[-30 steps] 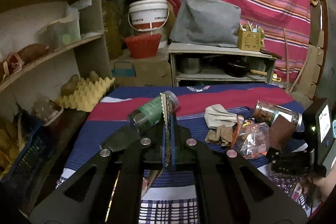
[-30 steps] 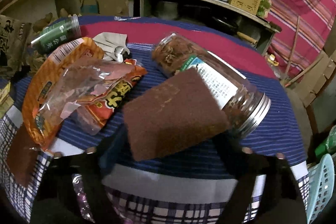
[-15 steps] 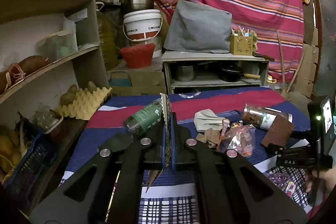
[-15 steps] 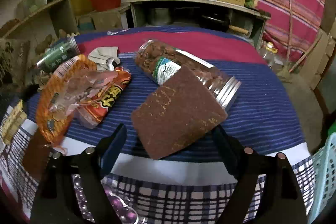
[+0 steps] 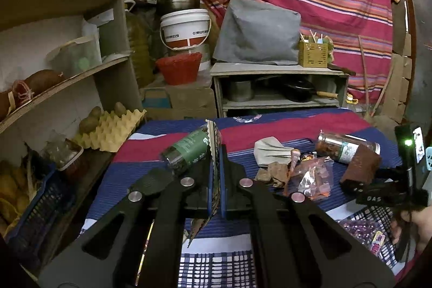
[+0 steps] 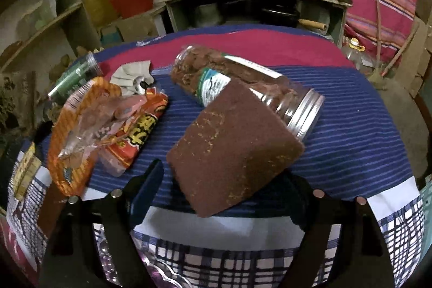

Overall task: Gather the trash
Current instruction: 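Grasp the brown sponge pad with the right tool while the left tool holds the paper, then carry the brown sponge pad with the right tool over the blue basket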

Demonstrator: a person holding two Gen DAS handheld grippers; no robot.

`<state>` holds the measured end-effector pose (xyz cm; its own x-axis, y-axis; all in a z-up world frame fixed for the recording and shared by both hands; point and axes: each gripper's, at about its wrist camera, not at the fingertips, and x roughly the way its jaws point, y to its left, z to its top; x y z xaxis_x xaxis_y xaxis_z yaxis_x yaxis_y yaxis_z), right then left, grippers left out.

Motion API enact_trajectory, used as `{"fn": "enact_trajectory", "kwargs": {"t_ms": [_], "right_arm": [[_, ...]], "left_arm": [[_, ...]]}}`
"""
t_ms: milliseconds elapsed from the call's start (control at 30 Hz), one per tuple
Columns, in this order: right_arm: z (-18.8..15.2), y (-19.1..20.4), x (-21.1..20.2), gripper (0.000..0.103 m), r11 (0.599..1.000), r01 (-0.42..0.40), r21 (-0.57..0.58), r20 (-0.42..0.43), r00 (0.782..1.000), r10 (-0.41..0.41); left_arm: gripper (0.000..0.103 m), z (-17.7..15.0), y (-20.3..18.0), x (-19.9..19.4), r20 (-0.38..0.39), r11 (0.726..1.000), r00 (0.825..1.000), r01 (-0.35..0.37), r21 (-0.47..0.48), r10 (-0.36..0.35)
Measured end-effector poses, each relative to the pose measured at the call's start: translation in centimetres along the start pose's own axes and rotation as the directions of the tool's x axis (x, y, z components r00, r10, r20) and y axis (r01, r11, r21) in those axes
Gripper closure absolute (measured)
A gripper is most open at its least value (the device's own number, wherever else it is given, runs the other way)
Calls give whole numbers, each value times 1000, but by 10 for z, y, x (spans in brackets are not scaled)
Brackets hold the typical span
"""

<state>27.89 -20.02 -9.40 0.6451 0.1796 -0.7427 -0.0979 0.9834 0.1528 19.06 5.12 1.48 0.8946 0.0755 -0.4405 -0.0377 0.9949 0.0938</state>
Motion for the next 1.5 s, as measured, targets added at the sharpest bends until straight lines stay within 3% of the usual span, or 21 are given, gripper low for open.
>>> {"fn": "enact_trajectory", "kwargs": {"t_ms": [67,200,500,700,1067,1267,1500], "right_arm": [[1,0,-4,47,1000,-8,-1,10,1000,8],[4,0,-14,68,1000,-27,9,45,999,26],[5,15,-35,87,998,-40,-42,111,993,45],[3,25,-62,88,995,-17,-93,178,983,33],[-4,37,-125,88,978,106,-181,289,956,-50],[-17,21,-165,88,980,135,-149,324,943,-80],[-36,-26,-215,88,976,204,-73,354,920,-166]], "left_arm": [[101,0,0,0,0,1000,1000,0,3,0],[101,0,0,1,0,1000,1000,-2,6,2],[101,-2,1,0,1,1000,1000,-14,9,14],[101,-1,2,-7,16,1000,1000,-22,3,22],[101,0,5,-27,57,1000,998,-4,-12,5],[101,4,-8,-49,94,1000,995,30,3,-31],[101,14,-41,-79,133,993,985,99,56,-106]]}}
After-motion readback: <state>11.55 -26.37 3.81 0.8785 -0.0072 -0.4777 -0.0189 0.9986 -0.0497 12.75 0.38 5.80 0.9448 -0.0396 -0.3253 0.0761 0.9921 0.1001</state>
